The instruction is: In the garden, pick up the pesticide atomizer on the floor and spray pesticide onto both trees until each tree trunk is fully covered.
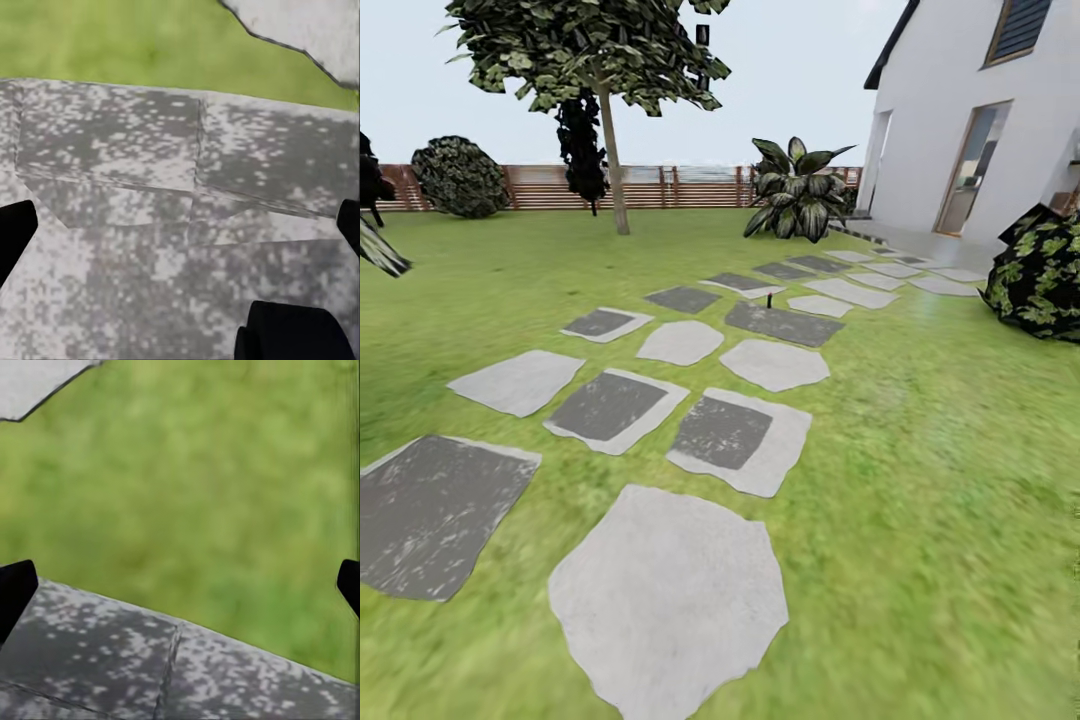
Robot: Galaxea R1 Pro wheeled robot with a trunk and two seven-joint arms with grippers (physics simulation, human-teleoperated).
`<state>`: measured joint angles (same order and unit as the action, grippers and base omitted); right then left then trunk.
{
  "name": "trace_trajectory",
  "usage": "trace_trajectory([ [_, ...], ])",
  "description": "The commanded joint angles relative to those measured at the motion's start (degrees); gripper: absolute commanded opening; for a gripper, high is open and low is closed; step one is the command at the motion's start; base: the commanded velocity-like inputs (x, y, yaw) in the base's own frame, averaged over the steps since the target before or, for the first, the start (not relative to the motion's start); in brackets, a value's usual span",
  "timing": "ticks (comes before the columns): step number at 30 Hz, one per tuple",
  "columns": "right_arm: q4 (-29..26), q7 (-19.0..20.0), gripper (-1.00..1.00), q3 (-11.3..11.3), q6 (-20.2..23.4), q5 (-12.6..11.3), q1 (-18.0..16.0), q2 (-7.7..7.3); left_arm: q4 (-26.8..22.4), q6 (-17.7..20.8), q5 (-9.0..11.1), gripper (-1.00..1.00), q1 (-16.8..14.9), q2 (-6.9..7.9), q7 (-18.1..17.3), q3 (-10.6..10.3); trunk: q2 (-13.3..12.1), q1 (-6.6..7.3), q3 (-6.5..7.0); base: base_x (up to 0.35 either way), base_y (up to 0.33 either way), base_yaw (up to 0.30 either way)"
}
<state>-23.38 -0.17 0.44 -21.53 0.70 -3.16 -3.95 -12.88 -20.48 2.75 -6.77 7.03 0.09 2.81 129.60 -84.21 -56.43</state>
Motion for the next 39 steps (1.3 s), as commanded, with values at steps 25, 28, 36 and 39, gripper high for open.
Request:
trace_trajectory([
  [25, -0.1, 0.0, 1.0, 0.0, 0.0, 0.0, 0.0, 0.0, 0.0, 0.0, 0.0, 1.0, 0.0, 0.0, 0.0, 0.0, 0.0, 0.0, 0.0, 0.328, 0.0, -0.074],
  [28, -0.1, 0.0, 1.0, 0.0, 0.0, 0.0, 0.0, 0.0, 0.0, 0.0, 0.0, 1.0, 0.0, 0.0, 0.0, 0.0, 0.0, 0.0, 0.0, 0.326, 0.0, 0.0],
  [36, -0.1, 0.0, 1.0, 0.0, 0.0, 0.0, 0.0, 0.0, 0.0, 0.0, 0.0, 1.0, 0.0, 0.0, 0.0, 0.0, 0.0, 0.0, 0.0, 0.326, 0.0, 0.0],
  [39, -0.1, 0.0, 1.0, 0.0, 0.0, 0.0, 0.0, 0.0, 0.0, 0.0, 0.0, 1.0, 0.0, 0.0, 0.0, 0.0, 0.0, 0.0, 0.0, 0.326, 0.0, 0.0],
])
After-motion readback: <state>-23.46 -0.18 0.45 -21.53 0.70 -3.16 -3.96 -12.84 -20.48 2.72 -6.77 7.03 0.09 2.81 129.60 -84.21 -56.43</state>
